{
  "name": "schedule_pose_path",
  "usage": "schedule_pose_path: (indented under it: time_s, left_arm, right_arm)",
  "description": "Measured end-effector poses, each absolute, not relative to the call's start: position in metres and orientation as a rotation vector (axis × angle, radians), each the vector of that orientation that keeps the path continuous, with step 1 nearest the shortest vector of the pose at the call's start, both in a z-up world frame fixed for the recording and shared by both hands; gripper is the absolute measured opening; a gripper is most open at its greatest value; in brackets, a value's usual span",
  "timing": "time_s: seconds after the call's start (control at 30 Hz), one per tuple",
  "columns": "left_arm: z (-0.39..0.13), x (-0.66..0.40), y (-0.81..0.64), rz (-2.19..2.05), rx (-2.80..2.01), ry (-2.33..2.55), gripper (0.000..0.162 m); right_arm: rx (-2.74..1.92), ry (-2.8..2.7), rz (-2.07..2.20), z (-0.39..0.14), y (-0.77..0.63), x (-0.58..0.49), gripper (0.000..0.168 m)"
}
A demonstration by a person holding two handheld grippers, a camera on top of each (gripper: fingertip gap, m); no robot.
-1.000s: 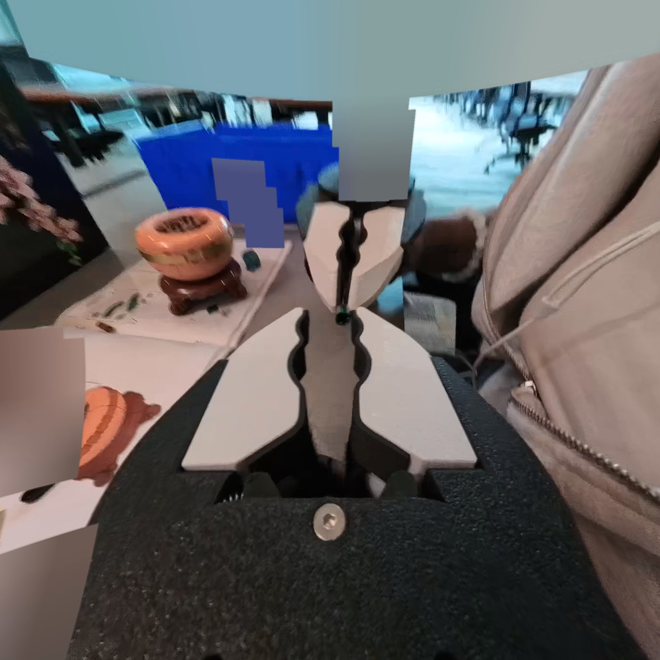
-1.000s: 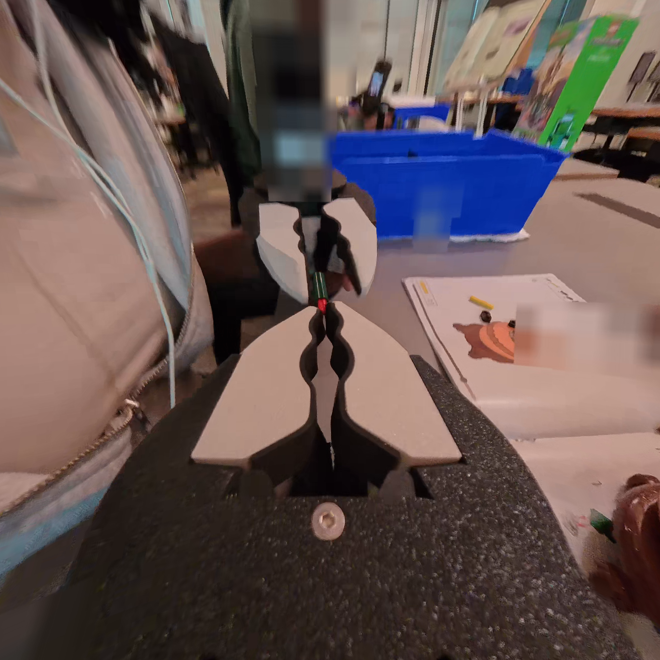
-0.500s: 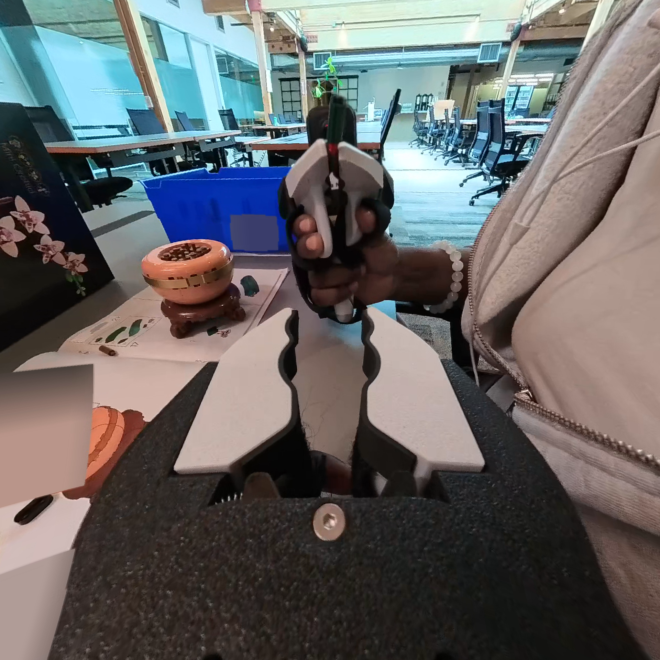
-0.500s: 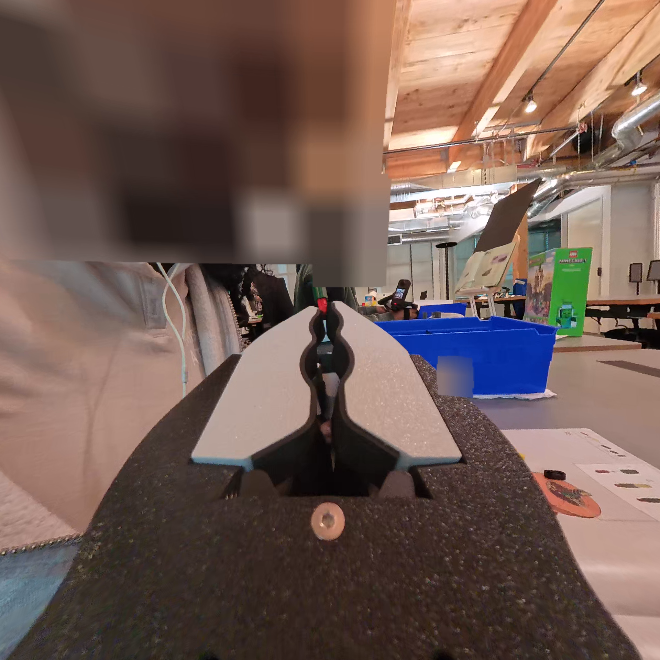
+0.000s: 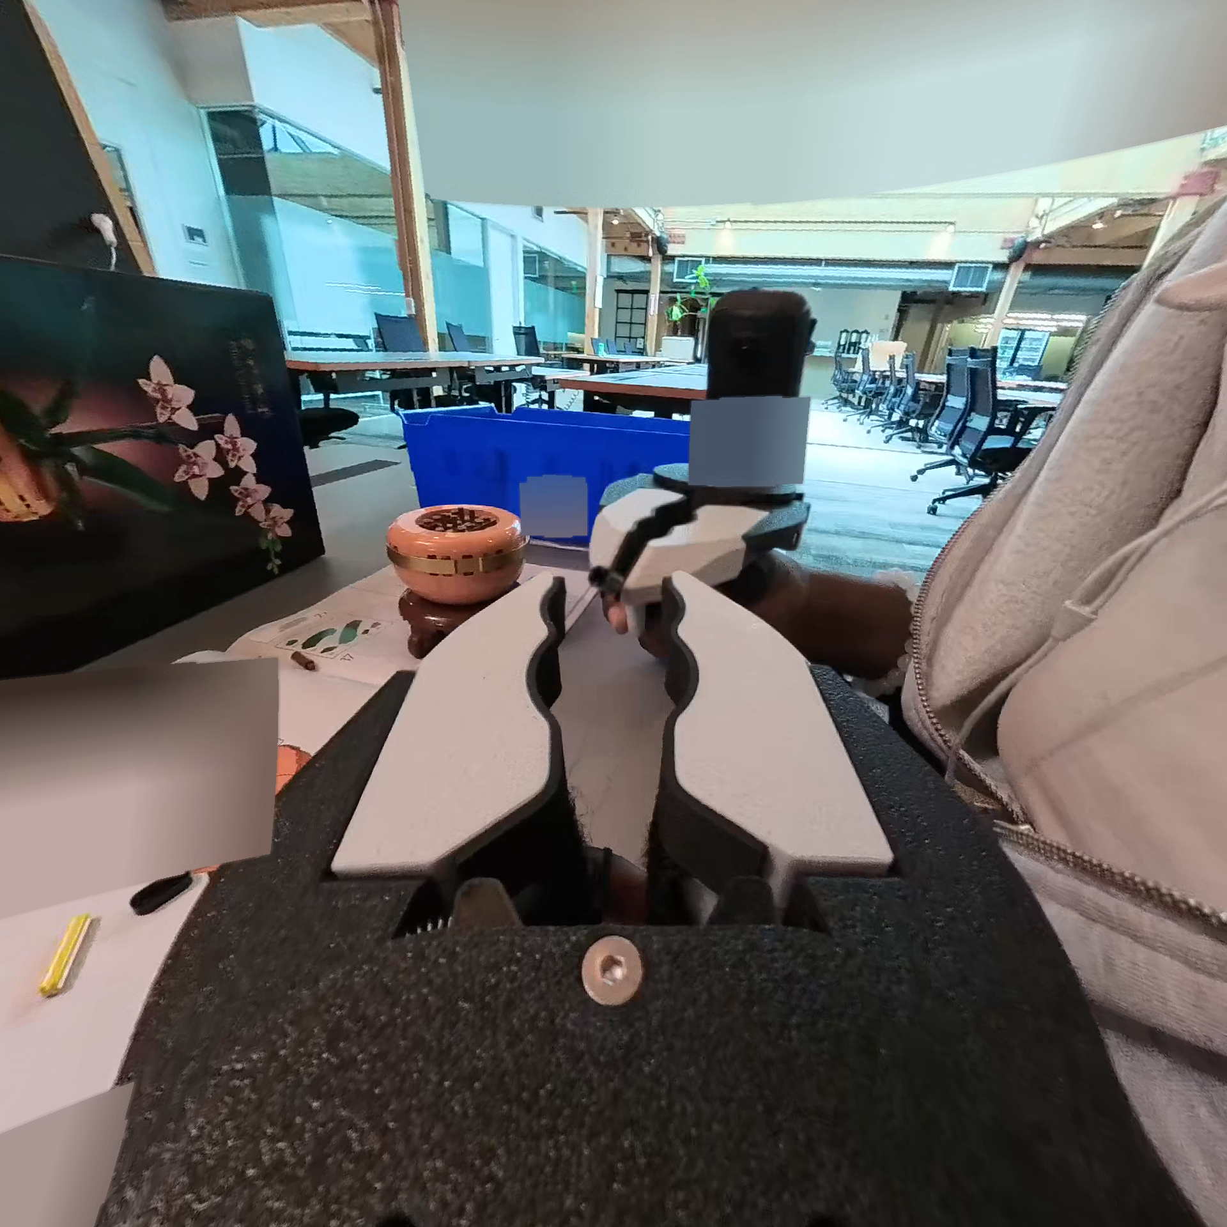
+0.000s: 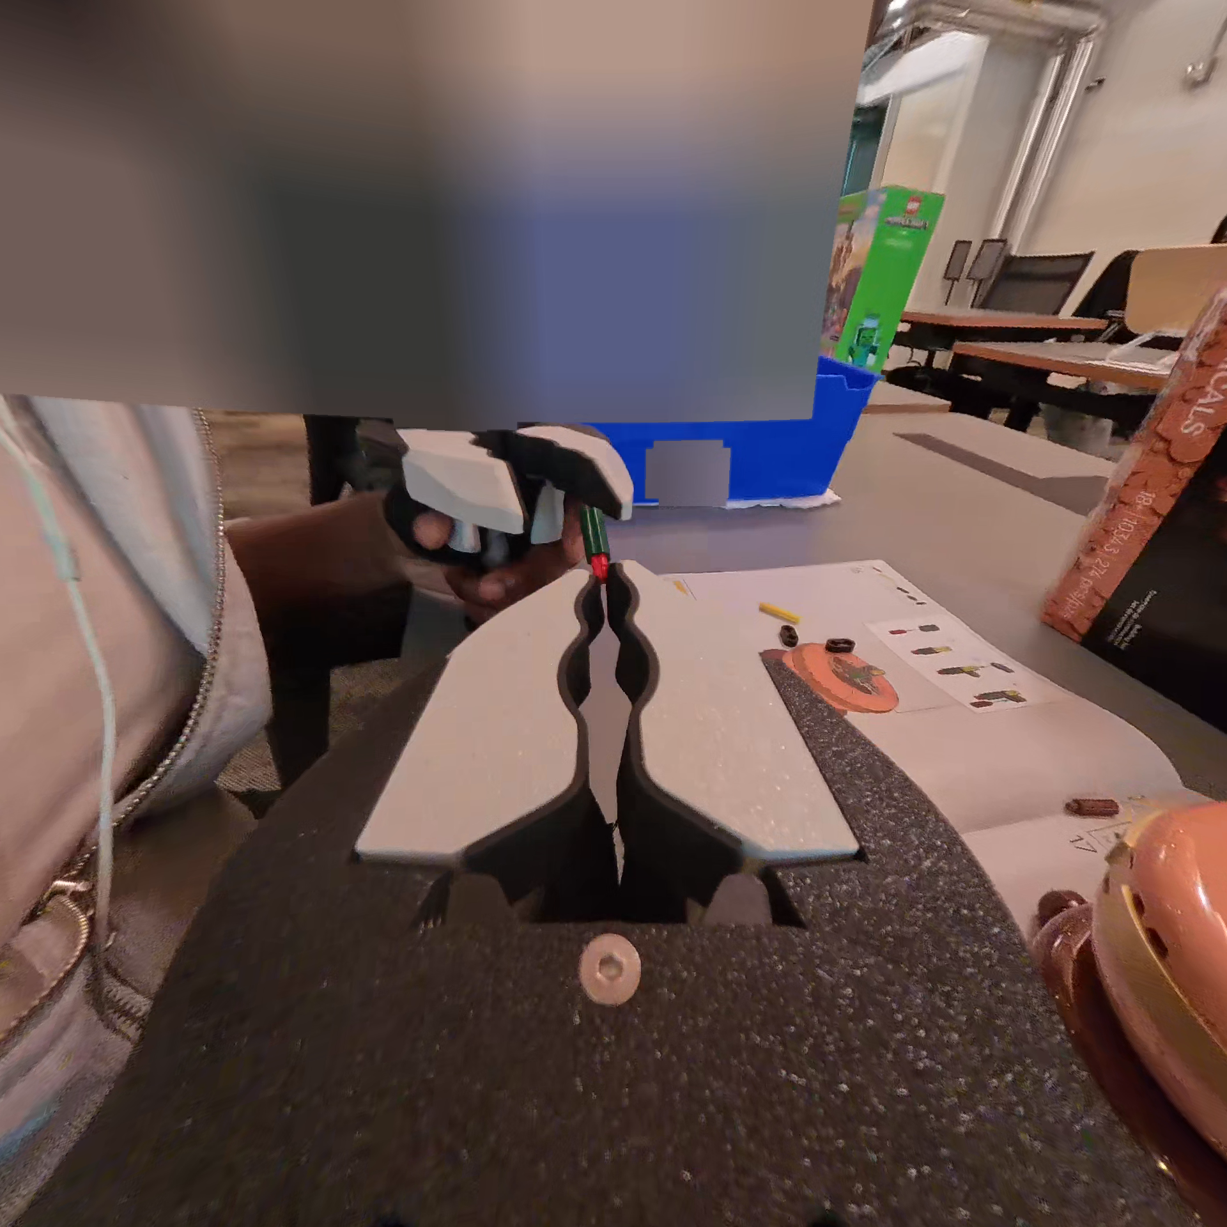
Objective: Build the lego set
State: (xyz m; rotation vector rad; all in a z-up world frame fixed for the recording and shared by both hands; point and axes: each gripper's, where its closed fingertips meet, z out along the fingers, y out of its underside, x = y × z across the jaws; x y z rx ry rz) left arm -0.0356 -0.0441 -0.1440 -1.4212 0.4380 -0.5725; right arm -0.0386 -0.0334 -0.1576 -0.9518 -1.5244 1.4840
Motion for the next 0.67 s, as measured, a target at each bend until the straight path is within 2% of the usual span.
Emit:
schedule_pose_path:
  time_s: [0.5, 0.67]
  left_arm:
    - [-0.139, -0.06, -0.04, -0.748, -1.407, 0.242, 0.027]
    - [-0.138, -0.059, -0.041, -0.753, -1.4, 0.248, 0.029]
  right_arm:
    - [-0.999, -1.531, 1.437, -0.162, -0.031, -0.046, 0.002]
    - [-1.075, -1.258, 1.771, -0.139, -0.024, -0.05, 0.002]
